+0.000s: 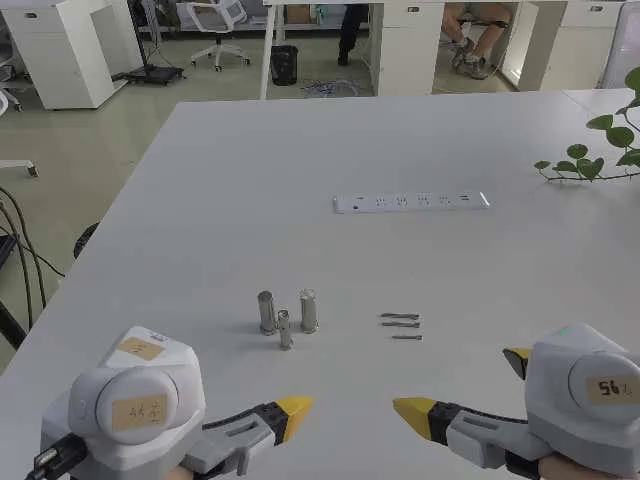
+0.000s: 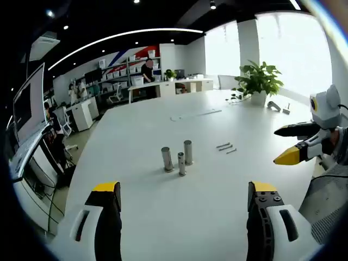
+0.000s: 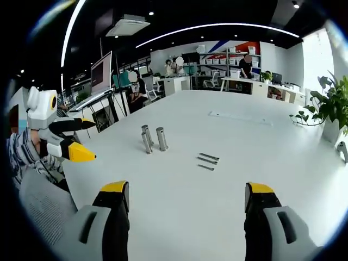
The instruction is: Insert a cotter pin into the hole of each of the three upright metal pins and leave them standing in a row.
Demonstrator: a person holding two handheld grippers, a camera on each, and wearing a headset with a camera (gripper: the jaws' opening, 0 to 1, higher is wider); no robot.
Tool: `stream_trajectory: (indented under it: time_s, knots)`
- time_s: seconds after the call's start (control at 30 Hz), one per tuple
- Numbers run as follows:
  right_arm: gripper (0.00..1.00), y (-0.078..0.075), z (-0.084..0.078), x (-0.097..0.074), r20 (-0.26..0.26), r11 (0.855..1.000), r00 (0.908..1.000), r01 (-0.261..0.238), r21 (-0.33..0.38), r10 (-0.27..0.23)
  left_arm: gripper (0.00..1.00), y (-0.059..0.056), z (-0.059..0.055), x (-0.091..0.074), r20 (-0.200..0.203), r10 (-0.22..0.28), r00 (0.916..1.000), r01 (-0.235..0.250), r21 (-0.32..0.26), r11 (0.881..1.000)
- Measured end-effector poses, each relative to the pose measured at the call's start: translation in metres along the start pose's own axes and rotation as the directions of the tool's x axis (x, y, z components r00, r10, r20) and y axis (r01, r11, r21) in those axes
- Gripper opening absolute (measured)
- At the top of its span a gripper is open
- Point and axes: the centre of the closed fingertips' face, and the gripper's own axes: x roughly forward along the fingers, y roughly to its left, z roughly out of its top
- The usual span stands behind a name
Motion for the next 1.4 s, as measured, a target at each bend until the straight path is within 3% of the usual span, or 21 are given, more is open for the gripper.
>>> stream_trajectory:
  time_s: [1.0, 1.4]
  knots:
    - [0.82, 0.0053, 0.0039, 0.0018, 0.014, 1.0, 0.9997, -0.02, -0.006, 0.02, 0.9, -0.0012, -0.0008, -0.0016, 0.002, -0.002, 1.0, 0.002, 0.006, 1.0]
    - [0.82, 0.0067, 0.0031, 0.0024, 0.018, 0.999, 0.9992, -0.036, -0.006, 0.036, 0.83, -0.0024, -0.0023, -0.0002, 0.0, -0.002, 1.0, 0.002, 0.006, 1.0]
